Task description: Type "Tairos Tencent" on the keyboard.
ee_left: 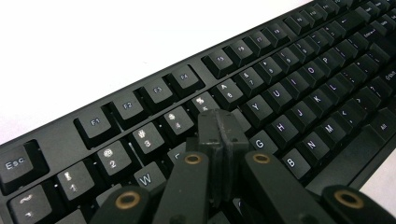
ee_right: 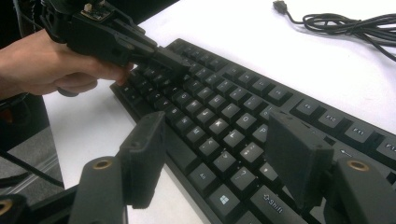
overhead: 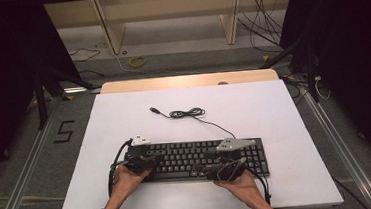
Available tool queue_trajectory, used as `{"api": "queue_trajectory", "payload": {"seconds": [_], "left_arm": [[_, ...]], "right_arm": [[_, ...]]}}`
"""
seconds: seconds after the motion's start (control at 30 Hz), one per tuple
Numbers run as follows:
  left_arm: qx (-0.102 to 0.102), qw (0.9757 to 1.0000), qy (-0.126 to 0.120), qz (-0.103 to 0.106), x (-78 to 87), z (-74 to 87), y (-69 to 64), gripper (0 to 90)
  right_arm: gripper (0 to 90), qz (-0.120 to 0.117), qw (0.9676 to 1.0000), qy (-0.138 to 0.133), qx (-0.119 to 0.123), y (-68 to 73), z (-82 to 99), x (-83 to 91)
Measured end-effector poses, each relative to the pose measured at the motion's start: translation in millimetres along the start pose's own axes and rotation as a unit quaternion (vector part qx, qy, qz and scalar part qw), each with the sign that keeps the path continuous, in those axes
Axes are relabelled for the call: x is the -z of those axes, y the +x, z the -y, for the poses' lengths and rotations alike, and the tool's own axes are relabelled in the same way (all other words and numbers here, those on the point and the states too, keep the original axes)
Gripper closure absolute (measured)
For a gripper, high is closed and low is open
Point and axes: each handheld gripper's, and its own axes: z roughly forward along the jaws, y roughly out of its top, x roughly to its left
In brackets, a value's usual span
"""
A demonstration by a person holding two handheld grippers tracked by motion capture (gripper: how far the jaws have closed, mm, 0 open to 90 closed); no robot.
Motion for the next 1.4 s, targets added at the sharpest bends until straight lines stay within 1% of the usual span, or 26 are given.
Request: {"api": "queue_trajectory", "payload": {"seconds": [0.1,0.17,0.2,0.23,0.37,0.4,0.43,0.57,0.7,0.73,0.77,0.87,0.97,1.13,1.2,1.27,1.4], "left_arm": [[0.0,1.0,-0.001,0.0,-0.3,0.2,-0.5,88.7],[0.004,1.0,-0.001,0.001,-1.6,0.7,-1.1,88.8],[-0.001,1.0,0.007,0.0,-2.3,1.0,-0.7,88.8],[0.003,1.0,0.005,0.002,-2.8,1.7,-1.3,88.8],[-0.005,1.0,0.006,-0.001,-3.3,1.6,-2.0,88.9],[-0.005,1.0,0.006,0.0,-3.2,1.7,-1.6,88.9],[0.001,1.0,0.005,0.002,-3.5,1.8,-1.5,89.0],[0.0,1.0,0.004,-0.001,-2.9,1.5,-2.3,88.8],[0.002,1.0,-0.003,-0.006,-0.2,1.1,-1.0,88.7],[0.006,0.9999,-0.007,-0.006,1.0,0.8,-0.5,88.6],[0.004,0.9999,-0.009,-0.006,2.5,0.6,0.4,88.6],[0.011,0.9998,-0.019,-0.001,6.3,0.6,2.1,87.3],[0.015,0.9995,-0.027,-0.001,9.6,0.7,2.2,85.8],[0.016,0.9993,-0.034,0.002,15.4,1.1,3.2,78.9],[0.02,0.9991,-0.038,0.004,17.4,1.6,3.8,75.6],[0.024,0.9988,-0.043,0.004,19.1,2.2,4.0,71.2],[0.027,0.9985,-0.047,0.004,23.6,3.5,5.2,61.0]], "right_arm": [[39.2,0.0,1.0,0.0,0.0,0.0,0.0,-0.2],[39.2,0.0,1.0,0.0,0.0,0.1,-0.1,-0.2],[39.2,0.0,1.0,0.0,-0.001,0.1,-0.2,-0.2],[39.2,0.0,1.0,0.0,-0.001,0.1,-0.2,-0.2],[39.2,0.0,1.0,0.001,0.0,0.2,-0.1,-0.4],[39.2,0.0,1.0,0.001,0.0,0.3,-0.1,-0.4],[39.2,0.0,1.0,0.001,0.0,0.4,-0.1,-0.4],[39.2,-0.001,1.0,0.0,0.001,0.6,-0.2,-0.7],[39.2,-0.001,1.0,0.0,0.0,0.4,-0.4,-1.2],[39.2,-0.001,1.0,0.0,0.0,0.5,-0.5,-1.3],[39.2,-0.001,1.0,0.0,0.0,0.5,-0.6,-1.5],[39.2,-0.002,1.0,0.001,0.0,0.8,-0.9,-2.2],[39.2,-0.002,1.0,0.002,0.0,1.2,-1.0,-2.9],[39.3,-0.002,1.0,0.003,0.001,1.6,-1.2,-3.7],[39.3,-0.002,1.0,0.003,0.001,1.8,-1.2,-4.0],[39.3,-0.002,1.0,0.004,0.0,2.0,-1.4,-4.1],[39.3,-0.002,1.0,0.003,0.0,2.2,-1.4,-4.4]]}}
